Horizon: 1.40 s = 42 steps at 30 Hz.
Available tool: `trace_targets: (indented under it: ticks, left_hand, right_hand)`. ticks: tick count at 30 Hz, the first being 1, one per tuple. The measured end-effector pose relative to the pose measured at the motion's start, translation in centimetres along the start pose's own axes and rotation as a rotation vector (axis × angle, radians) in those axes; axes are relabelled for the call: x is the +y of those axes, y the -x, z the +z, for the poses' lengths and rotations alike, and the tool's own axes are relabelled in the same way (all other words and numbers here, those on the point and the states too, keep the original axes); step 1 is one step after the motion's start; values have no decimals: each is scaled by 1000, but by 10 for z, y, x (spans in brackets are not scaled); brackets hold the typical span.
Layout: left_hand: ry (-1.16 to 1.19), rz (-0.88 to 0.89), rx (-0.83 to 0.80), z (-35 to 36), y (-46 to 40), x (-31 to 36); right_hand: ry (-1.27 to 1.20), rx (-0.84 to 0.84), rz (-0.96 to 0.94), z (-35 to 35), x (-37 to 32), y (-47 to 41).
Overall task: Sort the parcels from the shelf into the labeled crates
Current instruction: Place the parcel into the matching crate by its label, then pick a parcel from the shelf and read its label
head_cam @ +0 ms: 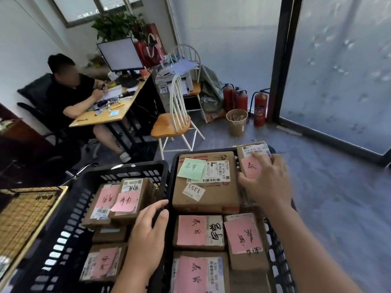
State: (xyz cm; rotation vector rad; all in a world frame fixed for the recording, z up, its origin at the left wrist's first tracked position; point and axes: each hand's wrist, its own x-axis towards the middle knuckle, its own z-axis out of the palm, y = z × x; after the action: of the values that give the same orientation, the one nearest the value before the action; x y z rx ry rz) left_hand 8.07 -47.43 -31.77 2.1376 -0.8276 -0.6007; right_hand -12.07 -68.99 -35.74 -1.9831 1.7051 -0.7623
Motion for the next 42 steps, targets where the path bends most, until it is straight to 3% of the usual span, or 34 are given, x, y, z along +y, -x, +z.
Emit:
trace_targets:
  ticks: [8, 13, 19, 28, 35, 42]
  left_hand:
    - [29, 22, 10, -6, 14, 9]
    - [61, 74, 74, -33, 38, 14]
    - [92, 84, 201, -80, 99, -6]
    - [92, -44, 509, -177, 283, -101]
    - [183, -242, 922, -232, 500, -178]
    - [227, -472, 1297, -256, 698, -215]
  right_hand:
    - [212, 30, -57, 28, 14, 3]
    - [115, 3, -55, -2, -7, 15]
    - [-79, -62, -308, -34, -86, 81]
    - [-393, -389, -720, -50, -198, 295]
    - [-461, -768, -1103, -49, -245, 507]
    - [-581, -1123, -1420, -78, -273, 711]
